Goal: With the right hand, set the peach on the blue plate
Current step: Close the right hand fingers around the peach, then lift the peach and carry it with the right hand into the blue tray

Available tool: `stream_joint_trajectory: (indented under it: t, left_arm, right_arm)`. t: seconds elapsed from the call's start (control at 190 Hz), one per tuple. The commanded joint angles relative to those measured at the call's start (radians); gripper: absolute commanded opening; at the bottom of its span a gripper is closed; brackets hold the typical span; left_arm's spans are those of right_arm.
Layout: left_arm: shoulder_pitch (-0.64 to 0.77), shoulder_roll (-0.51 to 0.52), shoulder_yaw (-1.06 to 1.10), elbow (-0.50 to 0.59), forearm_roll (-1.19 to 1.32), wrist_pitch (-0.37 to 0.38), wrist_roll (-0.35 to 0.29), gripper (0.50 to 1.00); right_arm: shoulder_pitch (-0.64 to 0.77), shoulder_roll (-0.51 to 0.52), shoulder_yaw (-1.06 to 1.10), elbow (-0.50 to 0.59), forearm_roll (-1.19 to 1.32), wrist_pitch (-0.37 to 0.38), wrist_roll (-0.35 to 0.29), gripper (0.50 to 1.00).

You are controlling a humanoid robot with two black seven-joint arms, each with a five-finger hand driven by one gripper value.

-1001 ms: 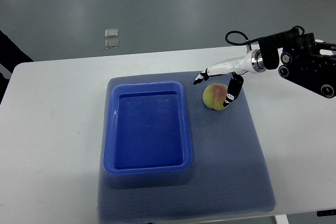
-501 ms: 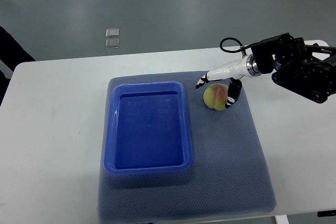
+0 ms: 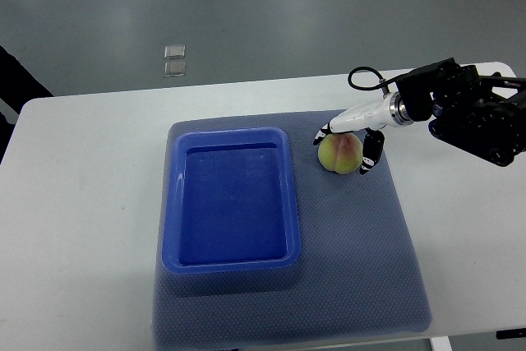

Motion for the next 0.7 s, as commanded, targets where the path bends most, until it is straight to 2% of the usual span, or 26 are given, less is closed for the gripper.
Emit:
stream_joint_trajectory:
  t: [0.0, 0.063, 0.116, 0.121, 0.153, 0.216, 0.221, 0.3, 0.385, 0.643, 0.648, 0.696]
  left_arm:
    - [-0.002, 0.000, 0.000, 0.000, 0.000, 0.000, 0.000, 1.000]
    - [-0.002, 0.000, 0.000, 0.000, 0.000, 0.000, 0.000, 1.000]
    - [-0.002, 0.000, 0.000, 0.000, 0.000, 0.000, 0.000, 1.000]
    - [-0.002, 0.000, 0.000, 0.000, 0.000, 0.000, 0.000, 1.000]
    - [-0.002, 0.000, 0.000, 0.000, 0.000, 0.000, 0.000, 1.000]
    - [-0.002, 0.000, 0.002, 0.000, 0.000, 0.000, 0.000, 1.000]
    - [-0.002, 0.000, 0.000, 0.000, 0.000, 0.000, 0.000, 1.000]
    - [-0.002, 0.000, 0.000, 0.000, 0.000, 0.000, 0.000, 1.000]
    - [-0.002, 0.000, 0.000, 0.000, 0.000, 0.000, 0.000, 1.000]
    - [-0.002, 0.000, 0.000, 0.000, 0.000, 0.000, 0.000, 1.000]
    - [-0.002, 0.000, 0.000, 0.000, -0.002, 0.000, 0.000, 1.000]
    - [-0.003, 0.000, 0.000, 0.000, -0.002, 0.000, 0.000, 1.000]
  right_arm:
    - [0.000, 0.000, -0.001, -0.001, -0.001, 0.000, 0.000, 0.865]
    - [0.003, 0.000, -0.001, -0.001, -0.001, 0.002, 0.000, 0.774]
    - [0.003, 0.000, -0.001, -0.001, -0.001, 0.002, 0.000, 0.774]
    - [0.003, 0.000, -0.001, -0.001, -0.001, 0.002, 0.000, 0.697]
    - [0.003, 0.000, -0.001, -0.001, -0.001, 0.002, 0.001, 0.654]
    - [0.003, 0.000, -0.001, -0.001, -0.003, 0.002, 0.001, 0.646]
    - [0.003, 0.000, 0.000, -0.001, -0.003, 0.002, 0.001, 0.607]
    - [0.006, 0.000, 0.005, -0.001, -0.003, 0.002, 0.001, 0.543]
    - [0.017, 0.000, 0.012, 0.002, 0.000, 0.000, 0.003, 0.513]
    - [0.112, 0.025, 0.022, 0.054, 0.042, -0.001, 0.009, 0.509]
    - [0.147, 0.032, 0.022, 0.055, 0.063, -0.001, 0.009, 0.509]
    - [0.172, 0.046, 0.022, 0.055, 0.082, -0.001, 0.009, 0.509]
